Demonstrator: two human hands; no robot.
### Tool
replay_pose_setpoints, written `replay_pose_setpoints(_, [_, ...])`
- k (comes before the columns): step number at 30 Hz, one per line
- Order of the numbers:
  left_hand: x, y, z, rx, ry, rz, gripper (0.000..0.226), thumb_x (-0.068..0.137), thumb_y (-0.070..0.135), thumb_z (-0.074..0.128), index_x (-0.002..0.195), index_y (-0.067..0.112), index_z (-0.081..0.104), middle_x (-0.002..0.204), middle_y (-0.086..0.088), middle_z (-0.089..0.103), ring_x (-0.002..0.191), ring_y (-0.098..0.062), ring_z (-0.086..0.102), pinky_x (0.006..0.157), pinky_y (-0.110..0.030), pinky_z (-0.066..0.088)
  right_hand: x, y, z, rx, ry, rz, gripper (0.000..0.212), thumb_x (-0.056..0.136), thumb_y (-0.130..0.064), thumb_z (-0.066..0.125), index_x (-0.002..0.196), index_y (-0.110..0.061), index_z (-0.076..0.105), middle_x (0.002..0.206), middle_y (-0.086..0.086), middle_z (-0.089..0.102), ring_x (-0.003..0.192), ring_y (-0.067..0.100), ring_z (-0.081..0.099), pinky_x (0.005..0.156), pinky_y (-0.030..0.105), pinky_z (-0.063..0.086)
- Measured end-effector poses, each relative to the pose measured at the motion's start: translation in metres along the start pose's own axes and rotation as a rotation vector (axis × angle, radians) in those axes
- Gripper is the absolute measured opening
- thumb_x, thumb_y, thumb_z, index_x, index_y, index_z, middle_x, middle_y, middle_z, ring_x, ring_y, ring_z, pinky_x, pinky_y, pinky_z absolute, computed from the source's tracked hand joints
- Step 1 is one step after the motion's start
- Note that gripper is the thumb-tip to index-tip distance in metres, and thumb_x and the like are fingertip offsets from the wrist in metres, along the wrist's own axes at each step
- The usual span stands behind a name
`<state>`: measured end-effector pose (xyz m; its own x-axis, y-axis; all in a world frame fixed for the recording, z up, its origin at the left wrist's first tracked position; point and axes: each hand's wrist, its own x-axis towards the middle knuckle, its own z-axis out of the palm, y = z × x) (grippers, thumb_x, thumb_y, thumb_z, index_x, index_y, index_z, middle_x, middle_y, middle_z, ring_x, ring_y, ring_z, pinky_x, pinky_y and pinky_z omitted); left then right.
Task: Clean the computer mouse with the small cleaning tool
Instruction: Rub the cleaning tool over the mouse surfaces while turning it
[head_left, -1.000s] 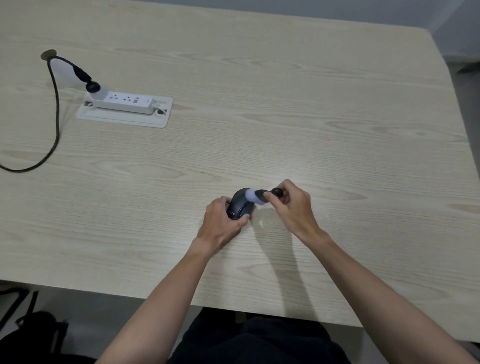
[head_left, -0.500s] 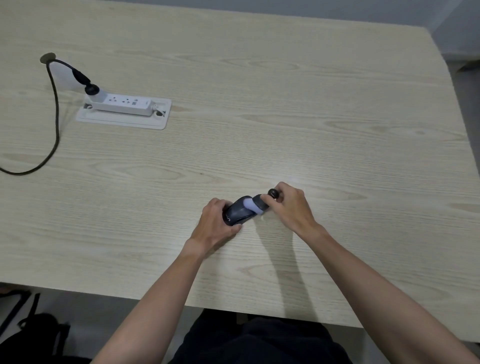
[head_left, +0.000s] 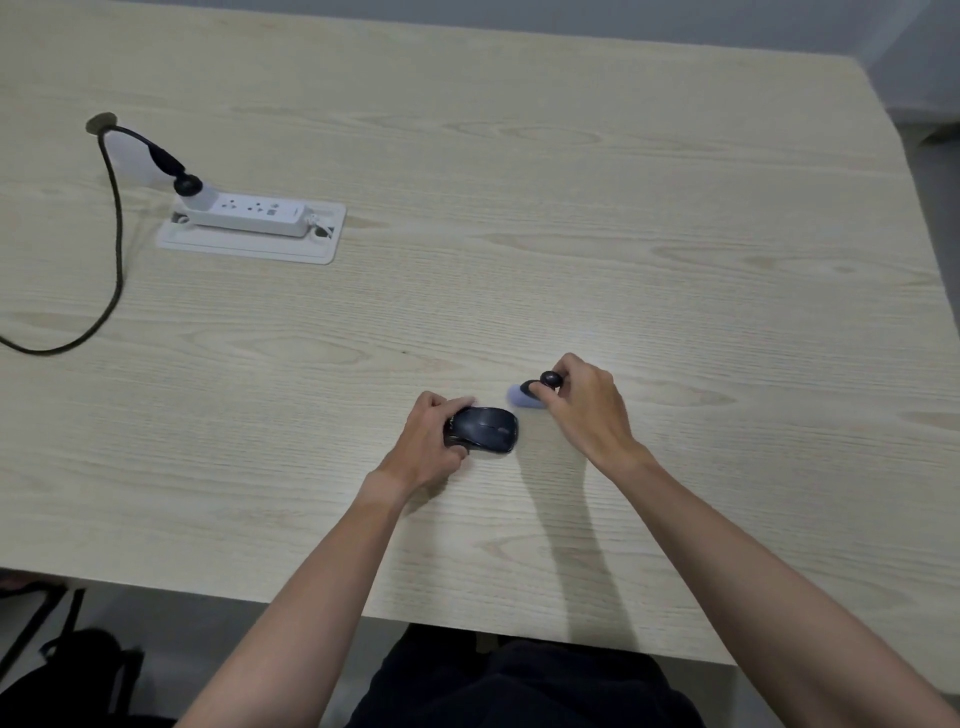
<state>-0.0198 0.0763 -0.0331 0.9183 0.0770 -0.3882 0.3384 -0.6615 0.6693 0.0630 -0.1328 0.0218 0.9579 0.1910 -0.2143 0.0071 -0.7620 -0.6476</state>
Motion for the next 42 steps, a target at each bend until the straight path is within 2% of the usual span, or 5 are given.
replay_pose_setpoints(9, [-0.013, 0.017, 0.010, -0.185, 0.311, -0.139, 0.042, 0.091, 0.000, 0.052, 0.131, 0.013, 0.055, 0.124, -0.007, 0.052, 0.107, -0.007, 0.048, 0.083, 0.003, 0.036, 0.009, -0.003, 0.009, 0.117, -0.071, 0.041, 0.035, 0.088, -0.038, 0.072, 0.078, -0.007, 0.060, 0.067, -0.002, 0.055, 0.060, 0.013, 0.048, 0.058, 0.032, 0.043])
replay_pose_setpoints(12, [-0.014, 0.022, 0.013, -0.253, 0.336, -0.175, 0.035, 0.093, 0.019, 0.056, 0.128, 0.016, 0.056, 0.122, -0.004, 0.056, 0.109, -0.011, 0.054, 0.095, -0.018, 0.048, 0.011, -0.005, 0.007, 0.111, -0.013, 0.043, 0.032, 0.088, -0.038, 0.072, 0.081, -0.009, 0.061, 0.072, 0.001, 0.061, 0.063, 0.015, 0.053, 0.059, 0.033, 0.046])
replay_pose_setpoints(19, [-0.013, 0.032, 0.026, -0.164, 0.289, -0.206, 0.085, 0.072, 0.049, 0.081, 0.140, 0.018, 0.041, 0.130, -0.002, 0.043, 0.117, -0.017, 0.046, 0.094, -0.025, 0.040, 0.012, -0.013, 0.013, 0.048, -0.059, 0.010, 0.033, 0.090, -0.038, 0.069, 0.080, -0.008, 0.058, 0.067, -0.003, 0.056, 0.059, 0.014, 0.049, 0.053, 0.026, 0.037])
replay_pose_setpoints(34, [-0.002, 0.029, 0.011, -0.195, 0.020, -0.196, 0.095, 0.079, 0.019, 0.079, 0.156, 0.033, 0.025, 0.122, -0.001, 0.033, 0.117, -0.016, 0.038, 0.096, -0.021, 0.032, 0.021, -0.015, 0.018, 0.298, 0.002, 0.147, 0.029, 0.087, -0.033, 0.076, 0.078, -0.010, 0.060, 0.064, -0.005, 0.055, 0.055, 0.009, 0.047, 0.054, 0.019, 0.040])
replay_pose_setpoints(42, [-0.008, 0.038, 0.021, -0.207, 0.153, -0.291, 0.097, 0.075, 0.028, 0.079, 0.153, 0.013, 0.024, 0.149, -0.005, 0.033, 0.139, -0.022, 0.034, 0.105, -0.027, 0.033, 0.018, -0.010, 0.015, 0.215, 0.011, 0.135, 0.030, 0.088, -0.035, 0.074, 0.080, -0.010, 0.060, 0.068, -0.004, 0.057, 0.059, 0.011, 0.050, 0.056, 0.024, 0.041])
